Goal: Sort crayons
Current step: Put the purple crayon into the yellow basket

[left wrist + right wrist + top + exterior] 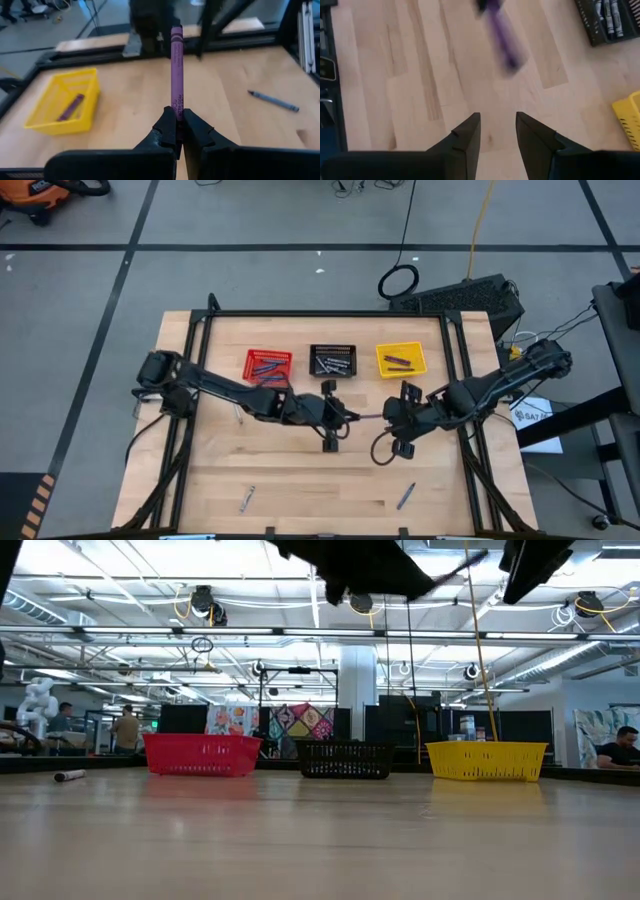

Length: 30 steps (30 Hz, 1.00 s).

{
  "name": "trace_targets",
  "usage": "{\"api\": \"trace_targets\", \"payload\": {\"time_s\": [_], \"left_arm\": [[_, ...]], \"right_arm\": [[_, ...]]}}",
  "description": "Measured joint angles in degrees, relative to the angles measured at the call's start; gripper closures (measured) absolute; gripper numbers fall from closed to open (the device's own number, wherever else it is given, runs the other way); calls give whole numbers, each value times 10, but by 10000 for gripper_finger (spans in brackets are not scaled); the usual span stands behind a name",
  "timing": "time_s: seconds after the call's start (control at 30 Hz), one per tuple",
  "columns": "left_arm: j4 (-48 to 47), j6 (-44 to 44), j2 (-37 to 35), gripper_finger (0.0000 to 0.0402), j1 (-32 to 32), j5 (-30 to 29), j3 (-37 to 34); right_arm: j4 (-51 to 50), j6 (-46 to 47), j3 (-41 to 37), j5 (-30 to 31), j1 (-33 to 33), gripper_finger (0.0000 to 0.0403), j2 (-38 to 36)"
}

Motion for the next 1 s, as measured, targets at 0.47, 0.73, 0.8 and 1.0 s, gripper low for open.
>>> {"api": "trace_targets", "payload": {"time_s": [0.47,0.73,0.8,1.0], "left_arm": [[-129,10,-48,398,8,0,1],[-142,11,-48,398,4,1,1],[-153,11,-48,398,5,3,1],[-171,11,-48,398,5,14,1]], "right_arm": [[39,-100,0,73,5,291,0],[87,-97,0,12,-36,291,10],[101,-98,0,12,-46,291,19],[106,-108,0,-23,-68,291,54]]}}
